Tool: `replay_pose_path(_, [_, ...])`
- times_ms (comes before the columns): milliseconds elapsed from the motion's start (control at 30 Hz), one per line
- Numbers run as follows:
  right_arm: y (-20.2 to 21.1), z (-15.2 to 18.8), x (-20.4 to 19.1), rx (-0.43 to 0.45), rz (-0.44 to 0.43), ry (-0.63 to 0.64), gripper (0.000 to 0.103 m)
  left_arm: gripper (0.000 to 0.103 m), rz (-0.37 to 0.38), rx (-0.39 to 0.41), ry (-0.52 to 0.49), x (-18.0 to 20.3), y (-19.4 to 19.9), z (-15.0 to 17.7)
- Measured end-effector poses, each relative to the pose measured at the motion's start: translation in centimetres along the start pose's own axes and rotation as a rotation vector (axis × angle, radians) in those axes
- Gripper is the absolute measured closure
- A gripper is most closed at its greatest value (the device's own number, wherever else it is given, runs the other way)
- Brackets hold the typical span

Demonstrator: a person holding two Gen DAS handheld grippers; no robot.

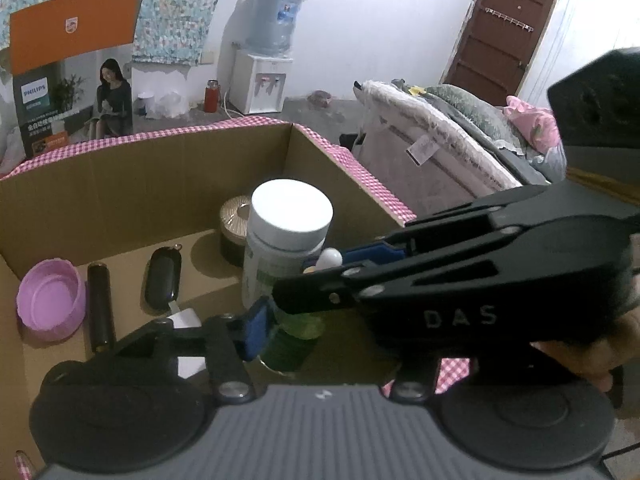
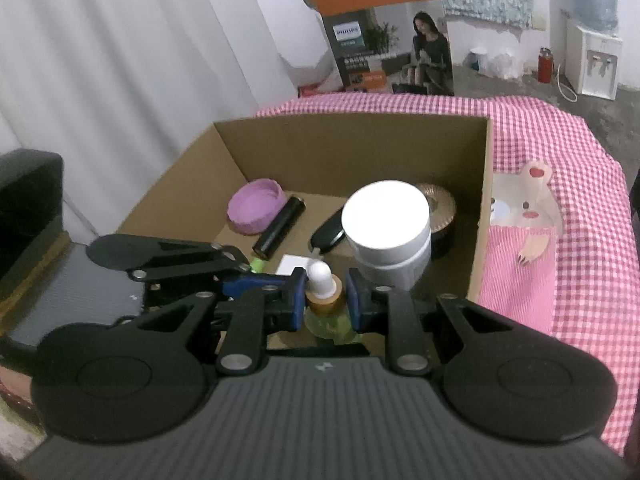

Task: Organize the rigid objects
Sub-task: 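Lift the dropper bottle with the right tool and carry it into the box, then open the right tool to release the dropper bottle beside the white bottle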

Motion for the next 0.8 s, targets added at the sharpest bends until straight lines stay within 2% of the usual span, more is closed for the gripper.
replay_pose_path(167, [-1.1,-0.2,0.1,-0.032,-0.004,0.003,0.080,0.038,-0.013,0.003,-0.005,-0.2,0.3,0.1])
replay_pose_path(300, [-1.4,-0.3,-0.2,-0.027,-0.004,-0.004,0.079,0.024,-0.022,0.029,-0.007,-0.2,1.1,-0.2])
replay_pose_path(400, [-1.1,-0.7,-0.2,-0.008,-0.007,-0.021,0.073,0.021,-0.027,0.050,-0.020,-0.2,2.1,-0.5])
replay_pose_path(467, [-0.5,-1.0,-0.2,0.014,-0.006,-0.027,0.070,0.018,-0.035,0.065,-0.026,0.1,2.7,-0.7])
replay_pose_path(533, [0.3,-1.5,-0.3,0.049,-0.010,-0.045,0.060,0.015,-0.036,0.087,-0.027,0.3,3.7,-0.9])
replay_pose_path(600, [1.6,-2.0,-0.4,0.098,-0.013,-0.066,0.055,0.013,-0.037,0.111,-0.026,0.4,4.8,-1.2])
replay_pose_path(800, [6.4,-3.0,-1.1,0.240,-0.011,-0.099,0.043,0.005,-0.055,0.185,-0.024,0.9,8.1,-2.3])
Point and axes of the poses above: each gripper's, at about its wrist camera, not at the fingertips, and y roughly against the way its jaws point, x to its right, z to its underside, the point moved 6 cm from there along -y, roughly the way its jaws point, and after that the axes turned 13 degrees about x, right-handed, at the moved point
